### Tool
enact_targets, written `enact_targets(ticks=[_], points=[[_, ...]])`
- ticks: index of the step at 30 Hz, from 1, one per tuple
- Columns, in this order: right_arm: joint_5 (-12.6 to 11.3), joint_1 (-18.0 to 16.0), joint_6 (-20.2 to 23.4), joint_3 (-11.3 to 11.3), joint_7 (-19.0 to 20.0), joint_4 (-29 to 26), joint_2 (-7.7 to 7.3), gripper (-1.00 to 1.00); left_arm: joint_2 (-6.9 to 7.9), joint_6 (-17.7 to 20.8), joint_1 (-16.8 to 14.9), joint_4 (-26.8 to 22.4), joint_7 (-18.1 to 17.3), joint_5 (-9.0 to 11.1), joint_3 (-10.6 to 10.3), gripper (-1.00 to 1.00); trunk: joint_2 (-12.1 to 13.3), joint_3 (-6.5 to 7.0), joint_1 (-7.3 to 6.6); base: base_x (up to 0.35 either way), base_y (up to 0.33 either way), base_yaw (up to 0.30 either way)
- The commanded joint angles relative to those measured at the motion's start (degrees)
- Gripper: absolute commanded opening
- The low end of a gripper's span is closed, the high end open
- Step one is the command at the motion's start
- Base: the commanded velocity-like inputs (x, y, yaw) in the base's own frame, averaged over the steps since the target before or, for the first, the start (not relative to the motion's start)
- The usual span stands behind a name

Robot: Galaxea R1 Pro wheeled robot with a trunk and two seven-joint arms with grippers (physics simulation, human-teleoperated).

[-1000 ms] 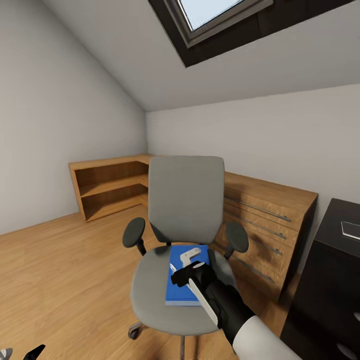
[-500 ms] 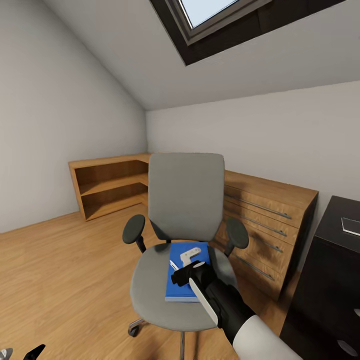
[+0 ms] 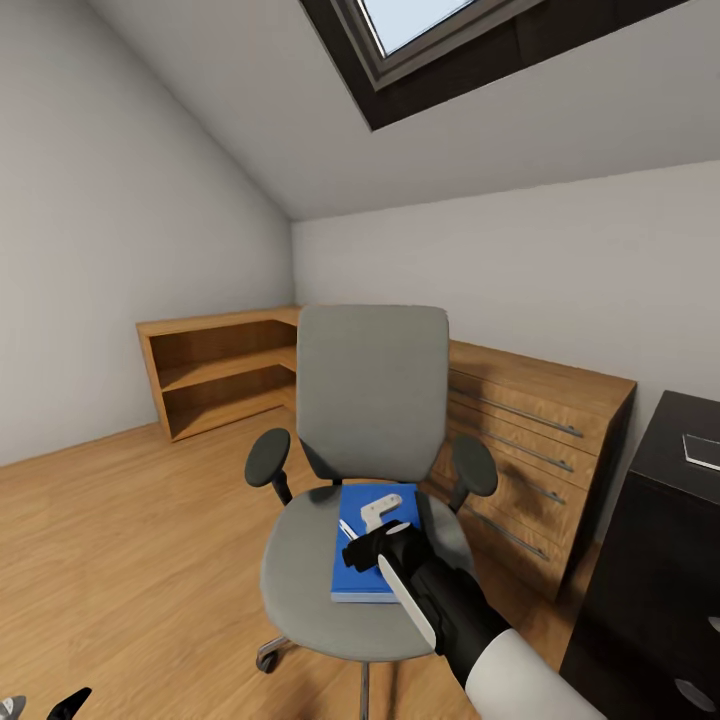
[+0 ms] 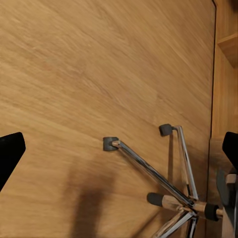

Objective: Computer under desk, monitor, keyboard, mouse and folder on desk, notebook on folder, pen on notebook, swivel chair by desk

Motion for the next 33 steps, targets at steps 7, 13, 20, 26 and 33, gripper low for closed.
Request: enact_targets(ticks=[7, 13, 20, 26, 33], points=[[-0.6, -0.1, 0.2, 0.1, -0.6, 0.0, -0.02, 1.0, -0.03, 0.3, 0.0, -0.1, 0.4, 0.6, 0.1, 1.0, 0.0, -0.05, -0.01, 0.0, 0.0, 0.0], [-0.6, -0.1, 0.4, 0.1, -0.6, 0.0, -0.02, 1.0, -0.03, 0.3, 0.0, -0.1, 0.4, 0.6, 0.1, 1.0, -1.2, -0.59, 0.65, 0.0, 0.0, 0.0], [-0.6, -0.3, 1.8, 0.1, -0.6, 0.0, -0.02, 1.0, -0.03, 0.3, 0.0, -0.1, 0.3, 0.7, 0.1, 1.0, -1.2, -0.59, 0.65, 0.0, 0.0, 0.0], [-0.6, -0.4, 2.0, -0.3, -0.6, 0.0, -0.02, -1.0, -0.03, 0.3, 0.0, -0.1, 0.3, 0.7, 0.1, 1.0, -1.2, -0.59, 0.65, 0.0, 0.0, 0.0], [-0.6, -0.4, 2.1, -0.4, -0.7, 0.0, -0.02, -1.0, -0.03, 0.3, 0.0, -0.1, 0.3, 0.7, 0.1, 1.0, -1.2, -0.59, 0.65, 0.0, 0.0, 0.0]])
